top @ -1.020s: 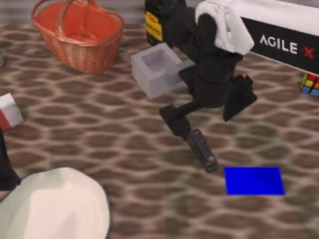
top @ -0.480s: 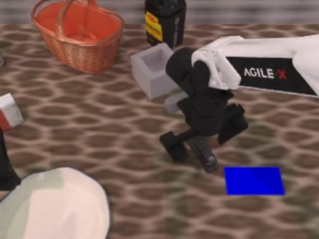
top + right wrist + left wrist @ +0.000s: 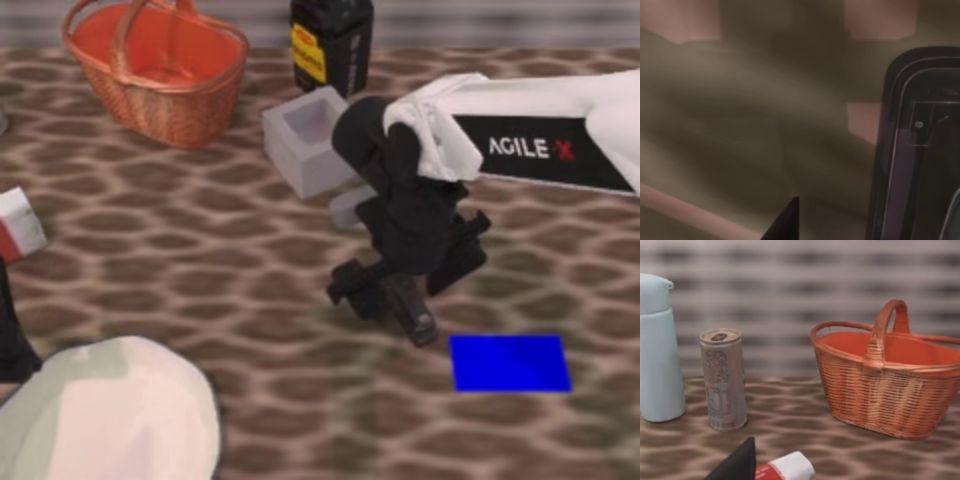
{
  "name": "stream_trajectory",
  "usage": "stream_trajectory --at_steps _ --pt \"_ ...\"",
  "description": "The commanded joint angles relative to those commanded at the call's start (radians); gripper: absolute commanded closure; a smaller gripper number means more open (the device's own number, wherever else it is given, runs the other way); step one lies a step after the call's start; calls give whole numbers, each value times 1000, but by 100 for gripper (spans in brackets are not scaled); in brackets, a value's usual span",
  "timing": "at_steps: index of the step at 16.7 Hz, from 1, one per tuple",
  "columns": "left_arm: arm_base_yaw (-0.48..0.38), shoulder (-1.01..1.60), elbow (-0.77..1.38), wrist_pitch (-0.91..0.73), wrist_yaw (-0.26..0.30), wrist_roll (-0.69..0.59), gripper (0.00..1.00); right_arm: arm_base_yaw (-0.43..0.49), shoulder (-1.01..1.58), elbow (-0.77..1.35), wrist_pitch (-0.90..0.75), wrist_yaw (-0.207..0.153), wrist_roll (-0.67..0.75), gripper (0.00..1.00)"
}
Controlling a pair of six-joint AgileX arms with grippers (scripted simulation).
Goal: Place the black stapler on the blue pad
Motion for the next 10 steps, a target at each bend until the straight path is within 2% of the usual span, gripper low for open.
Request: stream_trajectory --at_steps 7,10 --pt "0 0 0 0 0 0 0 0 0 0 0 0 0 98" --pt "0 0 0 0 0 0 0 0 0 0 0 0 0 100"
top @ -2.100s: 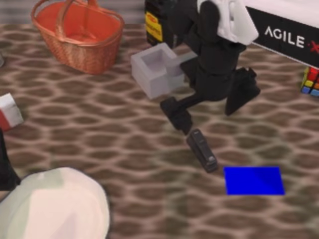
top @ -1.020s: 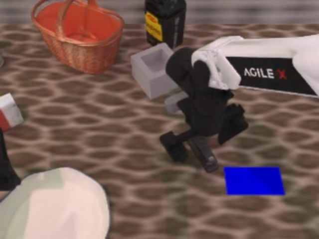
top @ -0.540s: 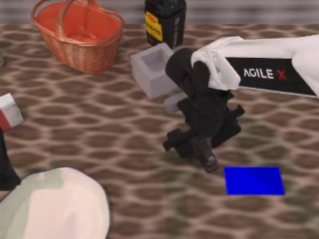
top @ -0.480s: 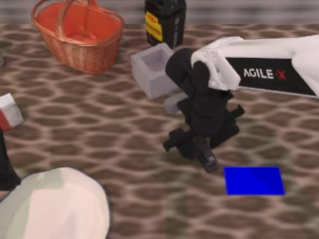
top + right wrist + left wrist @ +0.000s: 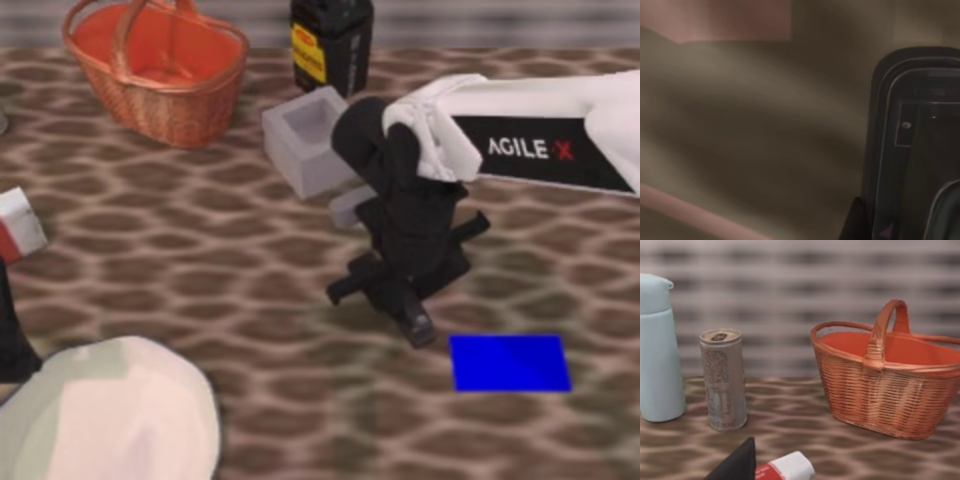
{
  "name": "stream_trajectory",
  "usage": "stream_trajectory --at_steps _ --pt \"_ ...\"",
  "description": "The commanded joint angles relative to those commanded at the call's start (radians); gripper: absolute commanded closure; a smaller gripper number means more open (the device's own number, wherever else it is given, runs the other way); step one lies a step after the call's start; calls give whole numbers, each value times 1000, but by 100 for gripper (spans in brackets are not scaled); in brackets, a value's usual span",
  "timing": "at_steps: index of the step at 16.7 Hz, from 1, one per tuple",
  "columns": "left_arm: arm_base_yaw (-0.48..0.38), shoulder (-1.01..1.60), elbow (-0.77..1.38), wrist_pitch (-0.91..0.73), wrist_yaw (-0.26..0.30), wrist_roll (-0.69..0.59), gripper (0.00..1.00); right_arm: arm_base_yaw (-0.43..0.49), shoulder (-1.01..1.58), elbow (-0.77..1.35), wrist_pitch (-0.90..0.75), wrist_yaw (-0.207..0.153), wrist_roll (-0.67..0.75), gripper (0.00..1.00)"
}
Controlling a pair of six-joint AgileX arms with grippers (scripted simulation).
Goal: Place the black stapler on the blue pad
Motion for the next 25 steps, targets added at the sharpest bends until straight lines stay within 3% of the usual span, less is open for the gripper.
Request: stream_trajectory --at_steps 8,16,25 --pt "0 0 0 0 0 0 0 0 -4 16 -17 0 0 100" --pt "0 0 0 0 0 0 0 5 -88 233 -326 -1 -2 100" --pt "0 0 0 0 0 0 0 1 -102 235 -341 -1 61 100"
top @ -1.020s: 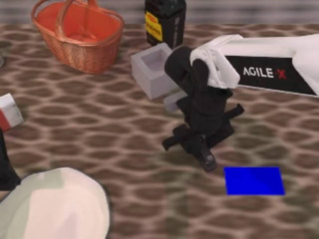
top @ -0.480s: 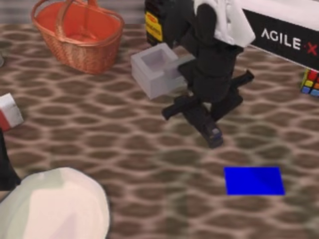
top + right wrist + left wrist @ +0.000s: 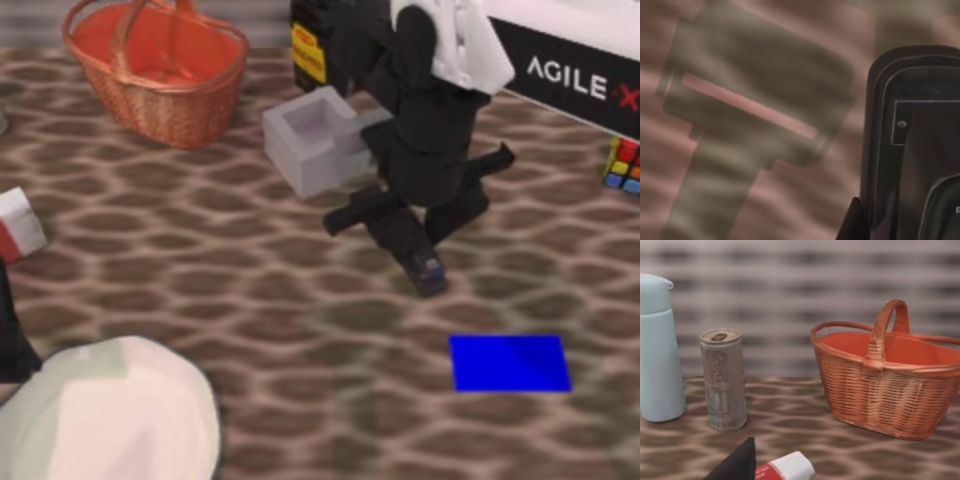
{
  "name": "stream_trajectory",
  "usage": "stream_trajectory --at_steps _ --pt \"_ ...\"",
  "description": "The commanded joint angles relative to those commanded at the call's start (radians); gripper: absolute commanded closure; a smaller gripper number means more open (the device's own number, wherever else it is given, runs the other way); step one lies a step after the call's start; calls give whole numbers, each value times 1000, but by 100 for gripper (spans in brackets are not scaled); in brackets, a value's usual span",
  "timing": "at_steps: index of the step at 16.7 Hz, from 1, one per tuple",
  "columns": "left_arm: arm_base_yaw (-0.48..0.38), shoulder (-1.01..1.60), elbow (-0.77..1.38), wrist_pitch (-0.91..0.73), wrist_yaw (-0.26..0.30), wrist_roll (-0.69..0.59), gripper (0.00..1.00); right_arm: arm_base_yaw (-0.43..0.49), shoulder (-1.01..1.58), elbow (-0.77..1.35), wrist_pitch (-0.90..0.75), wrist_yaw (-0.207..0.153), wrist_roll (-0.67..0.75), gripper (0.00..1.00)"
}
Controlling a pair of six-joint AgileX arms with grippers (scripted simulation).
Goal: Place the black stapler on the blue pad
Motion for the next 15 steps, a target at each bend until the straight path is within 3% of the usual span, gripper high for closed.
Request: stream_trajectory --at_steps 3,6,15 --pt "0 0 0 0 0 0 0 -4 -21 -27 0 1 157 100" --pt "0 0 0 0 0 0 0 -15 -61 -82 5 3 404 100" --pt "0 0 0 0 0 0 0 -71 -250 -345 41 9 1395 100"
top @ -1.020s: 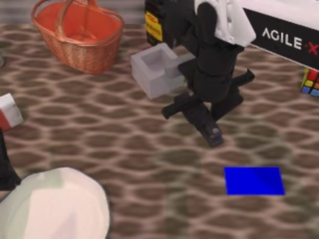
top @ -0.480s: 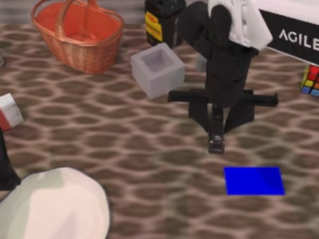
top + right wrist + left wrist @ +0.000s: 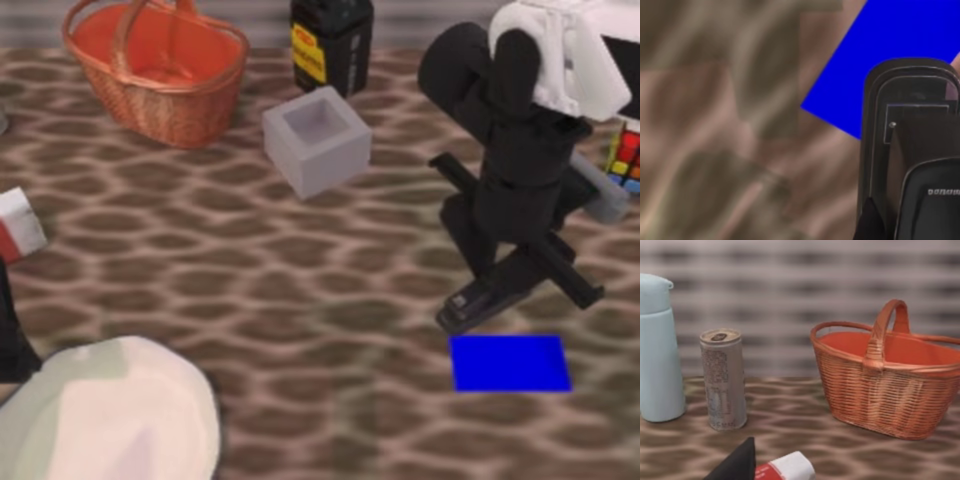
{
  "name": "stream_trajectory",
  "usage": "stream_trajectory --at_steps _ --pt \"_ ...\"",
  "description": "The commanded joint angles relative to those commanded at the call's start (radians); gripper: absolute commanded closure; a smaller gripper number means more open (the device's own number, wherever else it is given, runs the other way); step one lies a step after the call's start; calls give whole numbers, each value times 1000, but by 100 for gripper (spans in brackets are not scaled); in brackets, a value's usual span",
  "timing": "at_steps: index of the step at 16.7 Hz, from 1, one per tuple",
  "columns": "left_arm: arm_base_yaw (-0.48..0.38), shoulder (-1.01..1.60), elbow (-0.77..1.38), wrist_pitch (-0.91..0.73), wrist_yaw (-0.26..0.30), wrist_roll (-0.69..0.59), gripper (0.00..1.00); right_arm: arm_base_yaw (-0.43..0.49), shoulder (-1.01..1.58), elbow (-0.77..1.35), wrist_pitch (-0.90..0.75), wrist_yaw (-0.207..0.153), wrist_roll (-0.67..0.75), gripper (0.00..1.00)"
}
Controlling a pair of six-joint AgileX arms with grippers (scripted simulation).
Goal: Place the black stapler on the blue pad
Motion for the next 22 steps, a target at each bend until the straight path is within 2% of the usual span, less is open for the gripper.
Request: stream_trajectory --at_steps 4,8,16,22 --pt "0 0 0 0 0 0 0 -26 -97 -107 32 2 323 100" --pt "0 0 0 0 0 0 0 -43 -165 -170 60 2 478 100" --pt "0 0 0 0 0 0 0 -39 -162 -186 78 2 490 100" --pt "0 0 0 0 0 0 0 -44 -81 -345 334 3 489 100"
